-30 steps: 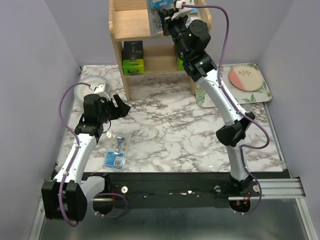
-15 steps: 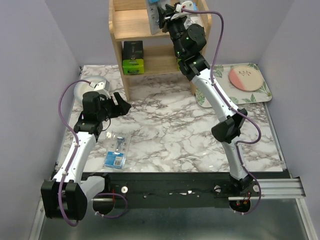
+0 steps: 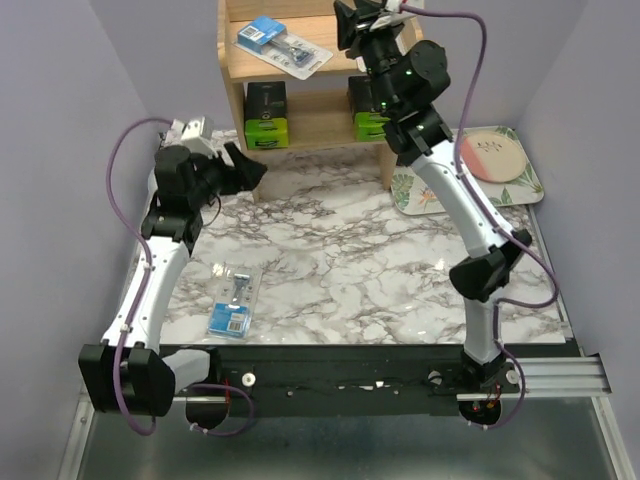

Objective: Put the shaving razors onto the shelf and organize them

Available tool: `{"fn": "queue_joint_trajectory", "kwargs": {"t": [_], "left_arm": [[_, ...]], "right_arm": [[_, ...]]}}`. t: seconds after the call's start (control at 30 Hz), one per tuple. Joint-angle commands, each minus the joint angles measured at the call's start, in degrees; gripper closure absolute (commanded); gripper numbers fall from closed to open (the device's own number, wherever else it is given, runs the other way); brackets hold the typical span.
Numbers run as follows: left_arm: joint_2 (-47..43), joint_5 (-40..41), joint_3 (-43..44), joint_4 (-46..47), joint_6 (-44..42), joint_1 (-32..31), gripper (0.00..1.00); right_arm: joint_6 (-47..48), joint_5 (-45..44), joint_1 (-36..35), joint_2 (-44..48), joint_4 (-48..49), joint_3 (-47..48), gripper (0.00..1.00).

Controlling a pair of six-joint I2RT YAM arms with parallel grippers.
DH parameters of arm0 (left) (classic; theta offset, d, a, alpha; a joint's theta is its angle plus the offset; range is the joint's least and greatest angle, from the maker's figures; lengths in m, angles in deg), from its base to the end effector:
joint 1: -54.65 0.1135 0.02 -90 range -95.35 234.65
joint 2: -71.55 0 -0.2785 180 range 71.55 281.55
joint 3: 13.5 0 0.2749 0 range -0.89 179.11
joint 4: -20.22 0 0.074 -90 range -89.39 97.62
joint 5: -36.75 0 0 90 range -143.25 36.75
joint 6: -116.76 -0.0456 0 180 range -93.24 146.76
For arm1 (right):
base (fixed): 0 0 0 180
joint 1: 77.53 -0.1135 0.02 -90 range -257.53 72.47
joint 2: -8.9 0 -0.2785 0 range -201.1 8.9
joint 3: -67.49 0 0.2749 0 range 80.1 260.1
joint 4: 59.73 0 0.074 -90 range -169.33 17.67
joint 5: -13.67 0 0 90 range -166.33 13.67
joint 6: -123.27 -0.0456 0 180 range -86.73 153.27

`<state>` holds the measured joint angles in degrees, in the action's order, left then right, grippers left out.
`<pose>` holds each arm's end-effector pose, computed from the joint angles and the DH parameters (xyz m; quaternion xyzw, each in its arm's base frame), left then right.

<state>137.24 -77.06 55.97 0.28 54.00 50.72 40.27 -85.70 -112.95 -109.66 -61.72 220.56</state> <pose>0.2889 -0.0383 0.3532 -0.0367 0.7912 -0.3168 0.5219 0.3955 0.2721 0.5778 -0.1066 0.4727 0.1764 0.8568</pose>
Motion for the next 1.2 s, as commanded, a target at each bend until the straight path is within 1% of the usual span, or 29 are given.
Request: {"fn": "queue_joint_trajectory", "kwargs": {"t": [0.0, 0.03, 0.07, 0.1, 0.13, 0.17, 0.2, 0.23, 0.27, 0.3, 0.33, 0.4, 0.43, 0.5, 0.57, 0.6, 0.63, 0.73, 0.8, 0.93, 1.07, 1.17], "left_arm": [[4.61, 0.24, 17.73, 9.17, 2.29, -4.06, 0.19], [5.84, 1.48, 23.76, 9.35, 2.11, -6.08, 0.19], [8.9, 3.49, 26.78, 8.22, 2.11, -7.31, 0.19], [10.58, 6.38, 29.77, 7.6, 2.98, -8.28, 0.19], [12.25, 7.45, 34.85, 7.42, 4.29, -9.77, 0.18], [15.57, 8.68, 37.25, 4.29, 7.09, -10.57, 0.19], [17.09, 11.22, 39.79, 1.73, 8.6, -11.36, 0.18], [18.23, 18.64, 43.82, -0.9, 10.7, -12.5, 0.18], [20.16, 20.72, 44.91, -3.71, 13.6, -13.73, 0.18], [21.05, 22.48, 45.7, -4.87, 18.84, -14.35, 0.19], [21.93, 26.32, 46.93, -5.93, 21.42, -15.05, 0.2], [23.78, 30.04, 47.55, -8.13, 26.77, -17.34, 0.22], [24.3, 31.1, 47.21, -8.05, 27.76, -18.04, 0.24], [26.32, 30.41, 47.73, -6.21, 28.56, -19.54, 0.27], [28.43, 28.31, 48.78, -4.02, 31.19, -19.81, 0.31], [29.05, 28.64, 49.31, -4.09, 32.25, -19.89, 0.34], [29.66, 29.08, 50.27, -4.18, 35.04, -19.9, 0.36], [30.9, 29.17, 50.71, -1.55, 37.0, -19.9, 0.41], [31.86, 29.18, 51.15, -1.63, 39.02, -19.9, 0.44], [31.87, 28.21, 51.51, -2.77, 41.48, -19.9, 0.45], [28.89, 26.28, 50.02, -3.83, 43.07, -19.9, 0.44], [27.3, 28.02, 49.75, -5.93, 44.82, -19.9, 0.43]], "right_arm": [[-2.44, 1.89, 1.23, 10.18, -1.37, -7.21, 0.51], [-2.09, 2.77, 1.4, 11.32, -1.99, -8.79, 0.5], [-1.74, 4.17, 1.67, 12.38, -2.43, -12.54, 0.49], [-1.91, 4.53, 2.02, 14.04, -4.0, -13.89, 0.47], [-2.26, 4.88, 2.28, 14.58, -5.06, -14.86, 0.46], [-3.3, 5.41, 2.46, 15.11, -6.29, -16.52, 0.46], [-3.66, 5.76, 2.81, 16.51, -8.05, -17.49, 0.45], [-3.84, 6.2, 2.99, 17.3, -8.5, -18.81, 0.45], [-3.75, 6.72, 3.07, 18.36, -8.76, -20.04, 0.45], [-3.58, 7.25, 3.25, 19.24, -8.94, -22.92, 0.44], [-3.23, 7.26, 3.25, 20.99, -9.12, -24.0, 0.44], [-2.27, 7.0, 3.6, 22.32, -9.64, -27.06, 0.43], [-2.17, 6.82, 3.78, 23.89, -9.73, -27.95, 0.43], [-1.56, 6.73, 4.3, 25.3, -9.91, -30.06, 0.43], [-1.29, 6.55, 4.66, 26.97, -9.73, -32.88, 0.43], [-1.03, 6.03, 5.09, 27.5, -9.65, -33.67, 0.43], [-0.94, 5.76, 5.27, 27.86, -9.64, -34.46, 0.42], [-0.41, 5.06, 5.89, 29.26, -9.56, -36.84, 0.42], [-0.06, 4.97, 6.24, 29.79, -9.47, -38.07, 0.42], [0.2, 4.97, 6.68, 30.23, -9.47, -39.83, 0.41], [0.2, 5.23, 7.12, 30.15, -9.64, -40.62, 0.41], [-0.06, 5.32, 7.47, 29.88, -9.73, -40.97, 0.41]]}}
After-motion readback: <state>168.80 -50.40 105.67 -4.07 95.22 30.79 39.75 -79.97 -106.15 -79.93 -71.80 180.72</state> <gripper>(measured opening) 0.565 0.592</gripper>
